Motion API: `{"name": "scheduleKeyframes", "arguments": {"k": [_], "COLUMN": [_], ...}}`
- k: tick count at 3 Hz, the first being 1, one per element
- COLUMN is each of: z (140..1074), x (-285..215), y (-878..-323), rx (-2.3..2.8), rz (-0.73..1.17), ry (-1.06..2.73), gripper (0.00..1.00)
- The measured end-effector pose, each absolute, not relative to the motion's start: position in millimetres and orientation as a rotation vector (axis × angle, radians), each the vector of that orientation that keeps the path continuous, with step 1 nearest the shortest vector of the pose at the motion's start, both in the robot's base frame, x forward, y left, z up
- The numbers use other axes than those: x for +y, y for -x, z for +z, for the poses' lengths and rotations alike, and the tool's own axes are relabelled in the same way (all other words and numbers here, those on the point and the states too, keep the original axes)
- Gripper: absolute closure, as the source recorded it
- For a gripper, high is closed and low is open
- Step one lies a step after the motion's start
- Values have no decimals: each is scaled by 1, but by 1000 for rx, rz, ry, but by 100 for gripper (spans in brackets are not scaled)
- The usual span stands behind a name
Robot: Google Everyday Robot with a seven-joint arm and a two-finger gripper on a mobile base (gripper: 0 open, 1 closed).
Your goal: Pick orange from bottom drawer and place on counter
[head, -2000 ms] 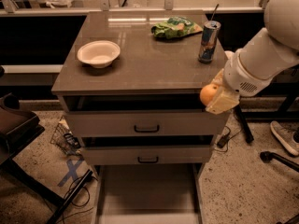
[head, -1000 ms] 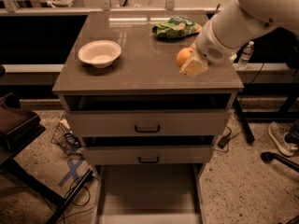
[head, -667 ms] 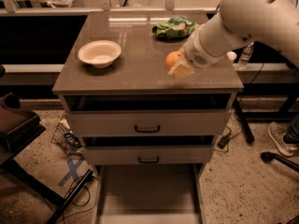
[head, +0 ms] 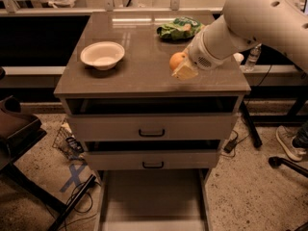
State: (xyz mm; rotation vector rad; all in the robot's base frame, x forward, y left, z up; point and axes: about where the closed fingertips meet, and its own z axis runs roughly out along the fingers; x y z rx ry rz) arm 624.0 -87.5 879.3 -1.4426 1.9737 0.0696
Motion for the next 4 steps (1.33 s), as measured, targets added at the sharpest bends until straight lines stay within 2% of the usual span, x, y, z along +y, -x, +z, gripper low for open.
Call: {"name": "scheduleKeyframes", "arguments": {"k": [3,4], "z": [846,818], "x": [-62,-51], "y": [-722,-716], "rx": [2118,2206], "rz": [135,174], "ry": [1531,1554], "gripper": [100,100]}}
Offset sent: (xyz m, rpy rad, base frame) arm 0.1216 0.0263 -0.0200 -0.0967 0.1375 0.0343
